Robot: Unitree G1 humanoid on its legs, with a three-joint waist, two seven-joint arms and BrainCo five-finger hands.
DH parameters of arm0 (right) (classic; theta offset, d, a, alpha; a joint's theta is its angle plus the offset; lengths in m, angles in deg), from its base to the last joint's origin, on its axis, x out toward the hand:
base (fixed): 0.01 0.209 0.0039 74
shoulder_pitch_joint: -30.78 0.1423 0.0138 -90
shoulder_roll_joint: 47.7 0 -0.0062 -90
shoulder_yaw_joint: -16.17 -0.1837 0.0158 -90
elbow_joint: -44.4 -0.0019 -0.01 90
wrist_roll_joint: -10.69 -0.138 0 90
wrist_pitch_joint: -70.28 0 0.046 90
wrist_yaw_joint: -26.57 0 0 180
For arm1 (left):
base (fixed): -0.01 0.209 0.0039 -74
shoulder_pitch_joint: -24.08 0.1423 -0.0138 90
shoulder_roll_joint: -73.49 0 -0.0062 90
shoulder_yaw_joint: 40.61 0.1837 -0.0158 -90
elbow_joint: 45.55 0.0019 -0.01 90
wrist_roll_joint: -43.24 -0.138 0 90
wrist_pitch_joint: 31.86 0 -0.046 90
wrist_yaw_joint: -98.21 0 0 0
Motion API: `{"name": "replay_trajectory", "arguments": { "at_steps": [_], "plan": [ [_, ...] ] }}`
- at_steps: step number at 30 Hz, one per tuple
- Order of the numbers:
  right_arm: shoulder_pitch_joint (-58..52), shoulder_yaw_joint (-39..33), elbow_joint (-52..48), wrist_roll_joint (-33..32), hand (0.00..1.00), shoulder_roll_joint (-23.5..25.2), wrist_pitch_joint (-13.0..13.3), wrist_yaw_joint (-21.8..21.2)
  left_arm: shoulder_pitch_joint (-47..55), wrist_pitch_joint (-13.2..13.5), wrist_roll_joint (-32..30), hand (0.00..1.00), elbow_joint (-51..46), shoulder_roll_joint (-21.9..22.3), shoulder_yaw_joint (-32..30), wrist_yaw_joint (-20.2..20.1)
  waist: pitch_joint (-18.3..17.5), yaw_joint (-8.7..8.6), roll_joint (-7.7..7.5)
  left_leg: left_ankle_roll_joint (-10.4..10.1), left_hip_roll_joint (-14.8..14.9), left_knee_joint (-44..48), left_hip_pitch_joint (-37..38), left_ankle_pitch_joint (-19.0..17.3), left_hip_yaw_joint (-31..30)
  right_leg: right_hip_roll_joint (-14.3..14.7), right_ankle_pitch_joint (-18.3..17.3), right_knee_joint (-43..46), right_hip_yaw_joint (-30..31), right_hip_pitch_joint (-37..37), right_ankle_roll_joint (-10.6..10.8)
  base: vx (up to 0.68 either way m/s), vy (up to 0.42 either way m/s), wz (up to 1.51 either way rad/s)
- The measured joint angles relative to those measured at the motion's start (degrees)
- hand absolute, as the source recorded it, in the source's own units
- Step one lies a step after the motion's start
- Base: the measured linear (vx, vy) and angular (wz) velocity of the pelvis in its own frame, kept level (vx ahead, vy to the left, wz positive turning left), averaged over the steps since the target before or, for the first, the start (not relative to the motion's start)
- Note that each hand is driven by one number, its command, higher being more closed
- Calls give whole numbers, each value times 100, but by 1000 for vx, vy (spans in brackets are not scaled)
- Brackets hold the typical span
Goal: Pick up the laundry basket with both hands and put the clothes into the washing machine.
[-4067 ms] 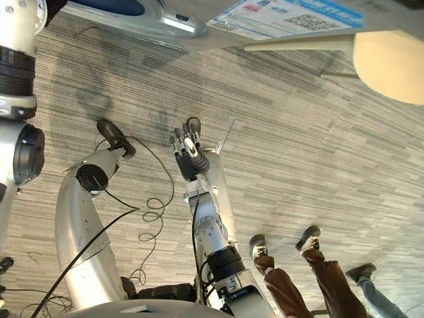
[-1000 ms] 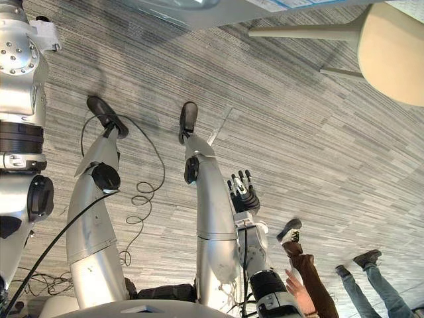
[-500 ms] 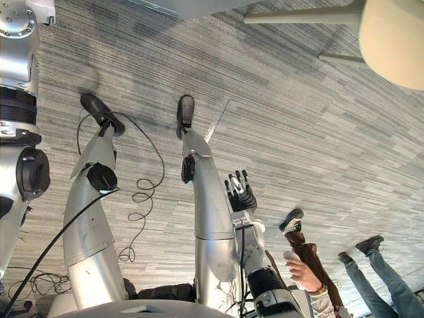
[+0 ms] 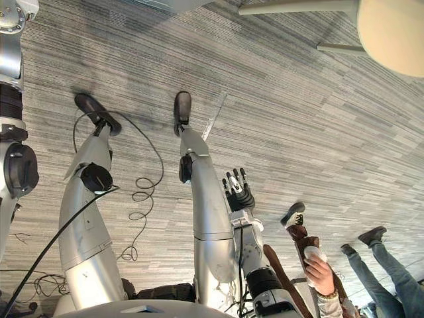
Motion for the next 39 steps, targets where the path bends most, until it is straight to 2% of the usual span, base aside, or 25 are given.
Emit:
{"name": "replay_trajectory", "arguments": {
  "at_steps": [3,8,9,10,12,13,18,20,24,25,27,28,32,34,36,39],
  "plan": [
    [0,40,1,2,0,-31,55,1,1,-104,14,100,-354,-1,118,149,0,9,0,2,-1,-1,2,2,0,-1,23,16,-2,-2,-33,-15,-51,0],
    [-1,44,-54,18,0,-30,86,6,-14,-78,385,100,-1154,18,172,556,0,-4,0,31,-3,-6,36,26,0,-5,26,96,-3,-1,-39,-21,-63,1],
    [0,41,-84,50,0,-31,108,18,-16,-34,838,100,-1209,20,157,601,0,-1,0,23,-5,-14,59,33,6,-7,23,111,5,3,-42,-22,-47,2],
    [-1,40,-99,66,0,-32,117,23,-17,-31,1034,100,-1243,25,147,628,0,2,0,17,-7,-20,72,37,12,-9,21,111,9,3,-45,-30,-59,3],
    [0,23,-166,109,0,-46,112,67,-47,235,2257,100,-1422,79,57,713,0,19,0,-19,-16,-58,108,61,32,-12,10,100,29,5,-41,-31,-60,3],
    [0,19,-175,111,0,-44,112,70,-74,299,2538,100,-1487,115,14,723,0,21,0,-30,-20,-87,111,70,37,-13,10,91,29,5,-36,-33,-70,4],
    [1,-50,-184,121,0,-46,8,200,-700,1146,5338,100,-1690,221,173,745,0,19,0,-31,-53,-120,111,112,36,-45,56,78,2,8,-47,-27,-58,4],
    [7,-94,-179,125,0,-41,-32,211,-881,1286,5896,100,-1652,224,179,593,0,17,0,-9,-57,-113,109,125,30,-57,65,78,-20,21,-54,-24,-50,2],
    [156,-154,-148,244,0,-31,-128,319,-988,1321,6118,100,-1240,235,157,425,0,42,0,-5,-58,-109,97,128,10,-65,60,61,-52,35,-20,-28,-53,1],
    [243,-155,-148,334,0,-27,-125,389,-989,1348,6607,100,-1209,292,160,436,0,34,0,-7,-59,-125,83,128,12,-64,77,19,-58,34,-3,-25,-49,-2],
    [353,-170,-146,338,0,-26,-114,445,-993,1525,7147,100,-1226,470,158,462,0,32,0,-16,-81,-188,77,135,48,-83,115,-67,-63,32,16,-20,-44,-3],
    [376,-213,-168,340,0,-26,-80,446,-1003,1643,7404,0,-1263,534,201,463,0,30,0,-20,-88,-231,74,138,99,-96,153,-144,-70,29,26,-12,-33,-5],
    [375,-216,-160,343,0,-24,-78,448,-1067,1734,7616,0,-1298,596,213,440,0,-6,0,18,-83,-197,15,112,129,-98,232,-237,-69,25,55,-15,-31,-8],
    [374,-250,-149,343,0,-31,-98,442,-1168,1624,7327,0,-1094,543,197,281,0,5,0,86,-74,-142,6,135,117,-103,261,-185,-75,26,21,-27,-43,-1],
    [374,-256,-125,349,0,-39,-155,416,-1222,1193,6082,0,-814,275,162,117,0,28,0,123,-42,-29,10,106,106,-102,246,-93,-76,26,20,-41,-57,-2],
    [372,-353,128,335,0,-34,-255,367,-1232,765,4122,0,-462,110,47,145,-1,54,-1,85,-23,2,10,53,109,-101,201,-94,-63,26,56,-40,-49,0]
  ]
}}
